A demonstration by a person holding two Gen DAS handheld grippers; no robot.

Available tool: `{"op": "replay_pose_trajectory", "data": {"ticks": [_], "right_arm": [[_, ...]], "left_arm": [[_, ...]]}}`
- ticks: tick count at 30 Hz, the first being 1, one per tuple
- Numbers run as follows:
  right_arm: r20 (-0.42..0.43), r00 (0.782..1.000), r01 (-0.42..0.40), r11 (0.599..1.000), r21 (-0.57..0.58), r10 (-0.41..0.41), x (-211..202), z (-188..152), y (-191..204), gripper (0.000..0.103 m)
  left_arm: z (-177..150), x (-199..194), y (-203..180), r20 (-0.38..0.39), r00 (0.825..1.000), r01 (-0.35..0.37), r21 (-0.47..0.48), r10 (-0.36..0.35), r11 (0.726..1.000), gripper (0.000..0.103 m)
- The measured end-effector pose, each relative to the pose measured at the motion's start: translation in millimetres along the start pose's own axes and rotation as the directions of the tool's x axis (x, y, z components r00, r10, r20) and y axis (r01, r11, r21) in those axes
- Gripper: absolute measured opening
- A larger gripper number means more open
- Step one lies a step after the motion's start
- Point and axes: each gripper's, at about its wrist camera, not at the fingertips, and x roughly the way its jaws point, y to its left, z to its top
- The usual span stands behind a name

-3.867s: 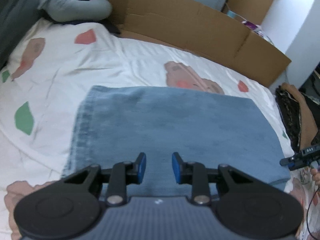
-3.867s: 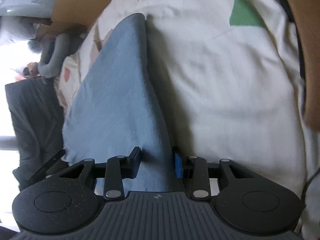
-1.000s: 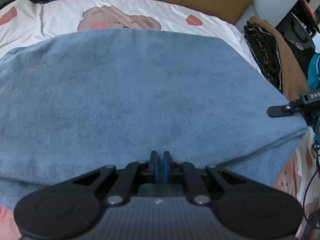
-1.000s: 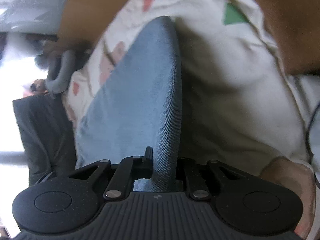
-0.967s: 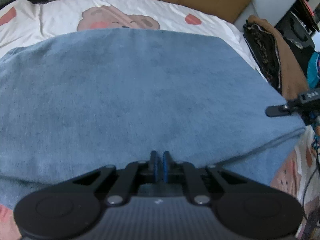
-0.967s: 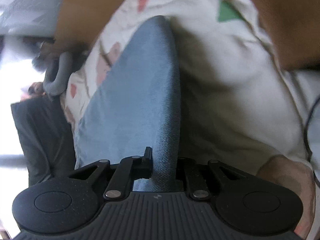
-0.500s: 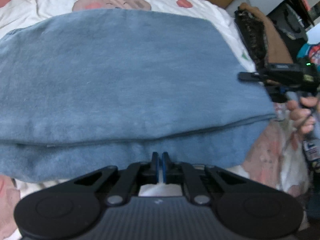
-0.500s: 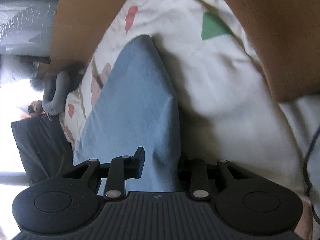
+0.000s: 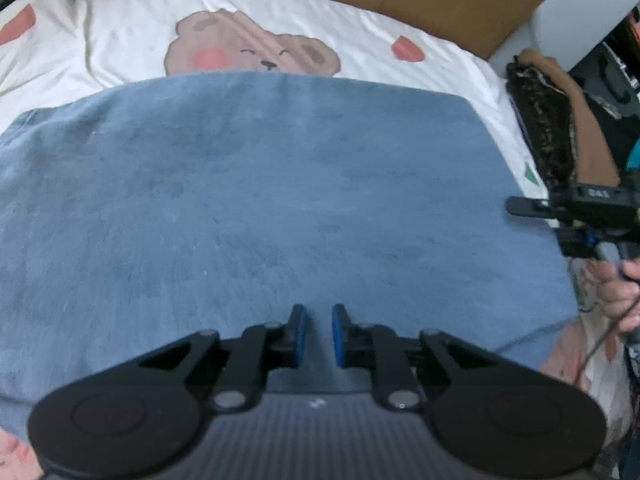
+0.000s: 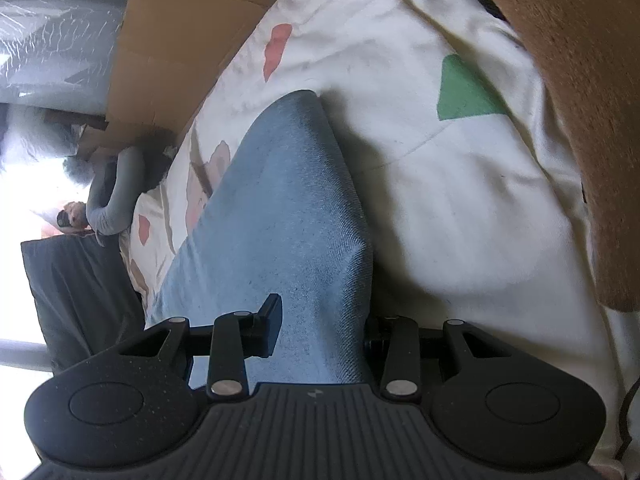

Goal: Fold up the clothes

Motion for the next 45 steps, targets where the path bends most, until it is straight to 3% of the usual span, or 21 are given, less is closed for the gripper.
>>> {"op": "replay_pose_trajectory", "data": {"ticks": [9,18,26,31,35,45], "right_arm": [[0.019,0.999,-0.028,0.997,0.065,0.027,0,0,-5,0.039],[0.024,0.999,-0.022,0.998,0.059,0.020,0,2,-4,0.039],[0.027,0.999,-0.019,0.999,0.050,0.018,1,2,-4,0.039],[0.037,0.999,-0.001,1.000,0.030,0.000,1,1,-1,0.034],[0.045,0.999,-0.011,0.999,0.033,0.009,-4,0,-1,0.009],[0.039,0.999,-0.002,0.998,-0.070,0.005,-19,1,49,0.007]], "left_arm": [[38,18,12,0.038,0.999,-0.026,-0.010,0.027,1.000,0.013],[85,30,11,0.090,0.995,-0.049,0.013,0.047,0.999,0.013],[109,39,13,0.139,0.988,-0.063,-0.033,0.067,0.997,0.013],[105,42,16,0.155,0.986,-0.056,-0.012,0.057,0.998,0.013],[95,34,19,0.148,0.988,-0.038,-0.028,0.042,0.999,0.013],[48,18,15,0.111,0.994,0.020,-0.041,-0.015,0.999,0.014]]}}
